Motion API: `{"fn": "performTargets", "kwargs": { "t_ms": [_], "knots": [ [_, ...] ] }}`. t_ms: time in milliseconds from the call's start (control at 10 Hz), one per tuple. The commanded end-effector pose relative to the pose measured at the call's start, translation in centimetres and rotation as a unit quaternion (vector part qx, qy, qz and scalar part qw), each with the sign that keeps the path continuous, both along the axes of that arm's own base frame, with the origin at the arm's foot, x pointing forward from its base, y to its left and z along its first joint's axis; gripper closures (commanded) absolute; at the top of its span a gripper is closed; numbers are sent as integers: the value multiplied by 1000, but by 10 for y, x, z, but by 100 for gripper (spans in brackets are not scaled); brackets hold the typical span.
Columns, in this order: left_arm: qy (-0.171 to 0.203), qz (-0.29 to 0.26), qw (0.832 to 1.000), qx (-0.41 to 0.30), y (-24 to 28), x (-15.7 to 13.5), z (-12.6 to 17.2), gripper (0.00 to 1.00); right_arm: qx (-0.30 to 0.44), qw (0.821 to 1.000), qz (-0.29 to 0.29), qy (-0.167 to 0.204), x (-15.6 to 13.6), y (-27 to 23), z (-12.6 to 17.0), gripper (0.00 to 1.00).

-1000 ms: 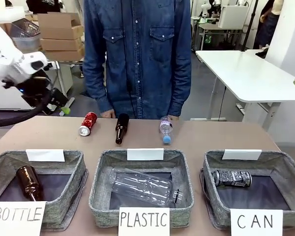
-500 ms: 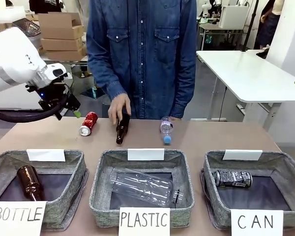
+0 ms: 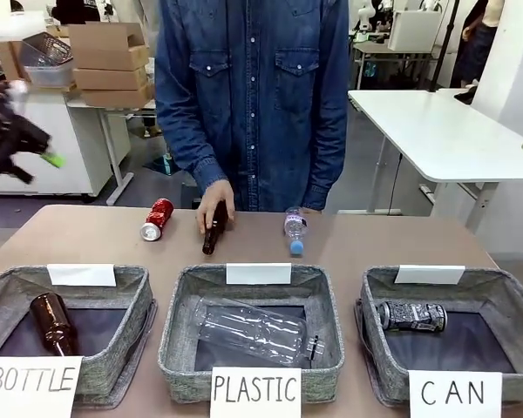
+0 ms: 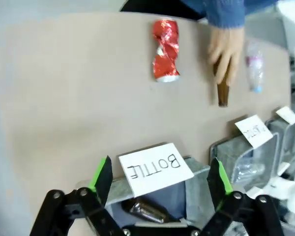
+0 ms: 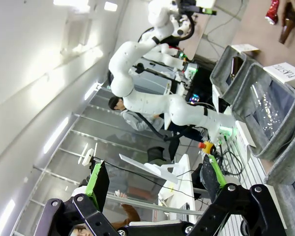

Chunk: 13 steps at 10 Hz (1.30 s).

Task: Sort the can waste into the basket.
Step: Pick up the can waste from the table and place it in the right Fabric basket.

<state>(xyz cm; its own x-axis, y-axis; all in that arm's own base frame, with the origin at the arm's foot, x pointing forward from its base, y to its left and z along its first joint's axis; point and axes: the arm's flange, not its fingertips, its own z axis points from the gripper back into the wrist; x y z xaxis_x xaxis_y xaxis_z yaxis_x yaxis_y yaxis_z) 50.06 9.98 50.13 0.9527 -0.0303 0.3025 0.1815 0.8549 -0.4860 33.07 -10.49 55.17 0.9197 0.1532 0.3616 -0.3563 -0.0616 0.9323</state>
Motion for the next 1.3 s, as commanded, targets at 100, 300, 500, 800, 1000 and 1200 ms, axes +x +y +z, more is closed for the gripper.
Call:
{"fn": "performTargets", "kwargs": {
  "t_ms": [100, 300, 500, 800, 1000, 1200],
  "knots": [
    [-24, 46, 996, -69, 42, -22, -16, 0, -7, 1000, 1, -14, 0, -2, -1, 0],
    [-31, 81, 991, -101, 74, -35, -19, 0, -7, 1000, 1, -14, 0, -2, -1, 0],
    [-33, 84, 991, -98, 59, -28, -24, 0, -7, 1000, 1, -14, 0, -2, -1, 0],
    [-18, 92, 991, -92, 74, -32, -21, 0, -7, 1000, 1, -14, 0, -2, -1, 0],
    [27, -64, 979, -189, 88, -36, -10, 0, -7, 1000, 1, -14, 0, -2, -1, 0],
    [24, -28, 973, -228, 145, -59, 6, 0, -7, 1000, 1, -14, 0, -2, -1, 0]
  ]
}}
